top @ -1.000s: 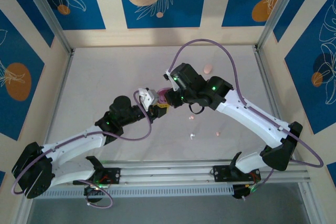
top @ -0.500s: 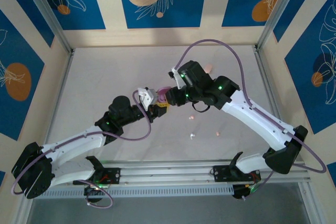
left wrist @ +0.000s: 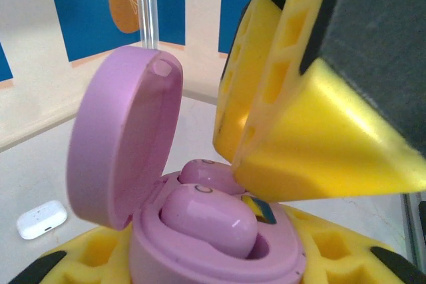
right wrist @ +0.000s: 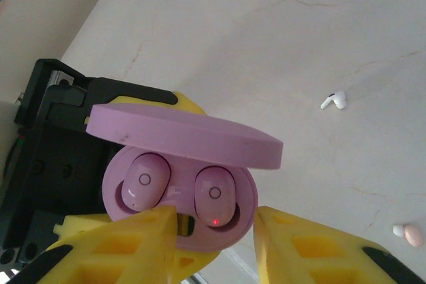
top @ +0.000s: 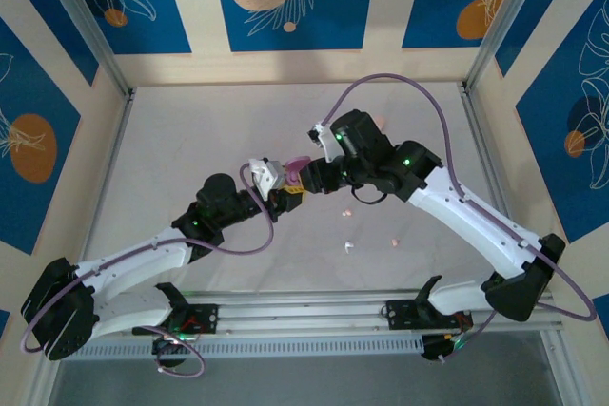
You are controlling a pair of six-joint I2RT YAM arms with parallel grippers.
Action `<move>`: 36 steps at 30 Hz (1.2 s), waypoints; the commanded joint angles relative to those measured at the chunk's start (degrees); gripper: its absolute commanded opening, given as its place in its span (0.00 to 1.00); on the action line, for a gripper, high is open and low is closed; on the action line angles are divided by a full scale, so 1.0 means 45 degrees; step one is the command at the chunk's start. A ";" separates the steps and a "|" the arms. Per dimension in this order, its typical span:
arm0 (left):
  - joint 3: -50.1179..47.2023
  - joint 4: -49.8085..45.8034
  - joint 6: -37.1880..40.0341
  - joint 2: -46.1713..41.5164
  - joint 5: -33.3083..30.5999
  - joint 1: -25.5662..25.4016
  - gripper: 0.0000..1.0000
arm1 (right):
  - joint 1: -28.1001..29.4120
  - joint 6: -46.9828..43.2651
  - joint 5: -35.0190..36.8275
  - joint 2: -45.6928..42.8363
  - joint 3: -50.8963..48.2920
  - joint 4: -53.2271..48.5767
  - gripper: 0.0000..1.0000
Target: Insert the wireless bluetooth earbuds into the charging case
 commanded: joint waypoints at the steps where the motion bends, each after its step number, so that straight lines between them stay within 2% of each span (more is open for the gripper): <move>1: 0.0297 0.0745 -0.0099 -0.0114 0.0260 -0.0147 0.33 | -0.0271 0.0394 -0.0225 -0.1013 -0.0431 0.0608 0.37; 7: 0.0100 0.1102 0.0197 -0.0110 0.0773 -0.0159 0.33 | -0.1985 0.2099 -0.1955 -0.2441 -0.2007 0.2686 0.40; 9: 0.0081 0.1109 0.0346 -0.0113 0.1074 -0.0145 0.33 | -0.2717 0.2842 -0.2932 -0.2425 -0.2246 0.3103 0.40; 13: 0.0148 0.1043 0.0429 -0.0076 0.1659 -0.0153 0.34 | -0.3688 0.3952 -0.4730 -0.1788 -0.2191 0.3781 0.47; 16: 0.0235 0.1005 0.0314 -0.0021 0.1846 -0.0155 0.34 | -0.3786 0.4141 -0.5708 -0.1108 -0.1848 0.4045 0.52; 23: 0.0355 0.1166 0.0119 0.0003 0.1678 -0.0186 0.34 | -0.3363 0.3353 -0.7095 0.0164 -0.1141 0.3175 0.53; 32: 0.0356 0.1391 -0.0088 -0.0075 0.1391 -0.0186 0.34 | -0.3384 0.2828 -0.7915 -0.0813 -0.2494 0.3095 0.53; 36: 0.0392 0.1549 -0.0273 -0.0041 0.1431 -0.0187 0.34 | -0.3775 0.3399 -0.9164 -0.1225 -0.3575 0.4112 0.53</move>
